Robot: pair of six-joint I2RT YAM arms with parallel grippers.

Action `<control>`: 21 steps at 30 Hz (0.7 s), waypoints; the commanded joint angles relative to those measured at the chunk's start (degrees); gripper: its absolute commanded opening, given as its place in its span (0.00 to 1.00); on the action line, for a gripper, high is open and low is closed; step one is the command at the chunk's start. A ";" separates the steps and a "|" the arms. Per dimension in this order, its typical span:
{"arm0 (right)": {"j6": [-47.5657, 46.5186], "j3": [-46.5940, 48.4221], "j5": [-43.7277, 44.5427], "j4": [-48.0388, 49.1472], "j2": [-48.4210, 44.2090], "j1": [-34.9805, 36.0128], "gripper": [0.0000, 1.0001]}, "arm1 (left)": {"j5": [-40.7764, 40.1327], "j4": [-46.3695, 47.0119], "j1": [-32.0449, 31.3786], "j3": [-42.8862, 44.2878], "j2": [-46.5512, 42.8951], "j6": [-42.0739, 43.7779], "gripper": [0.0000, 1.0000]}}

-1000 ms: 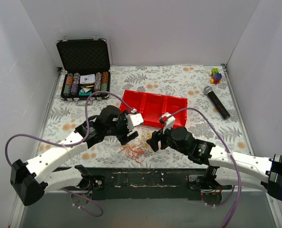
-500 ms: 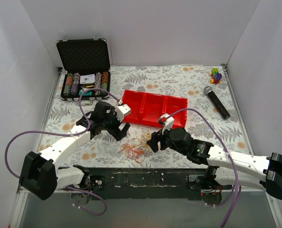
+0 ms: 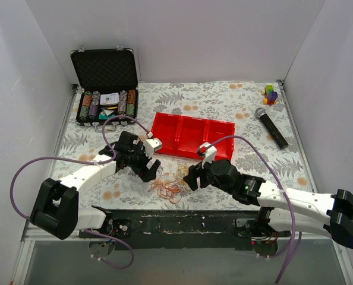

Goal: Untangle the cables

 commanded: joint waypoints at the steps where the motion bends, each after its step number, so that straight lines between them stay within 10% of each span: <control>1: 0.00 2.69 -0.11 1.76 0.51 0.21 0.78 | 3.45 2.48 1.17 -1.58 0.20 0.07 0.89; 11: 0.87 2.60 0.07 2.55 1.47 0.21 0.77 | 8.20 3.19 1.17 -4.30 1.78 0.51 0.62; 21: -0.09 5.85 -2.65 4.39 5.08 0.30 0.77 | 5.56 5.30 1.17 -2.29 0.91 -0.89 0.10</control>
